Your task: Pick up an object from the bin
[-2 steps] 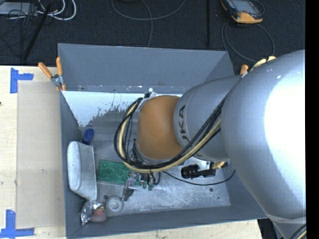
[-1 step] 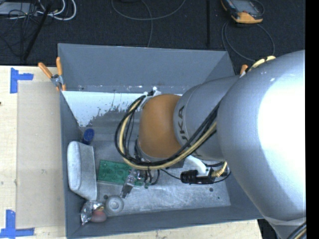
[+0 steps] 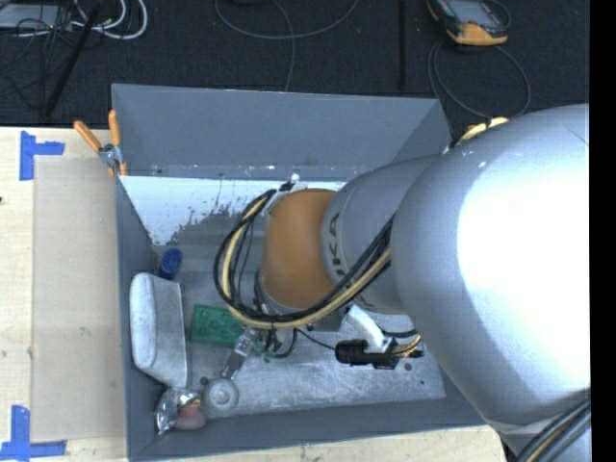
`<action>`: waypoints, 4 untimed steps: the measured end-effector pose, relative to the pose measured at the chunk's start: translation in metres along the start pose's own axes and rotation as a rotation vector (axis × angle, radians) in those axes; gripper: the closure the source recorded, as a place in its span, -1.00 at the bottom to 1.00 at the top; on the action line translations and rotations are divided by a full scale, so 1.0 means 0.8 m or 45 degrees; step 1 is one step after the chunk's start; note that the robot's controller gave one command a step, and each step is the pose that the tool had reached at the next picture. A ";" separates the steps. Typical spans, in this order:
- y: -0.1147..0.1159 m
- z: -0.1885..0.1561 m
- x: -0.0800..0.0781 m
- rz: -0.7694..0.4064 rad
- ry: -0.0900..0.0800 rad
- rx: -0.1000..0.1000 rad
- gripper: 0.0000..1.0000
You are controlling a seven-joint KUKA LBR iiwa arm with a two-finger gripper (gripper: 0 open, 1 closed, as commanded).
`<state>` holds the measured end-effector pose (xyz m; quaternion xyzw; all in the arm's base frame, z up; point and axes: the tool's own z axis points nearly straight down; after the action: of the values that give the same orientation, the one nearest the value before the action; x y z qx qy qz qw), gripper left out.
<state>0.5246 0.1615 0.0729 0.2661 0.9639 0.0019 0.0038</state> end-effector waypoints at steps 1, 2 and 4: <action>0.001 -0.002 -0.001 -0.003 0.005 0.004 -1.00; 0.003 -0.006 -0.004 -0.003 -0.003 -0.002 1.00; 0.004 -0.116 -0.008 -0.012 0.007 0.005 1.00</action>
Offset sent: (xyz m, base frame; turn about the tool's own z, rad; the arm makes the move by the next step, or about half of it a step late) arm 0.0000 0.0000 0.0000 0.0000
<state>0.5308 0.1609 0.1658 0.2617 0.9652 0.0005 0.0008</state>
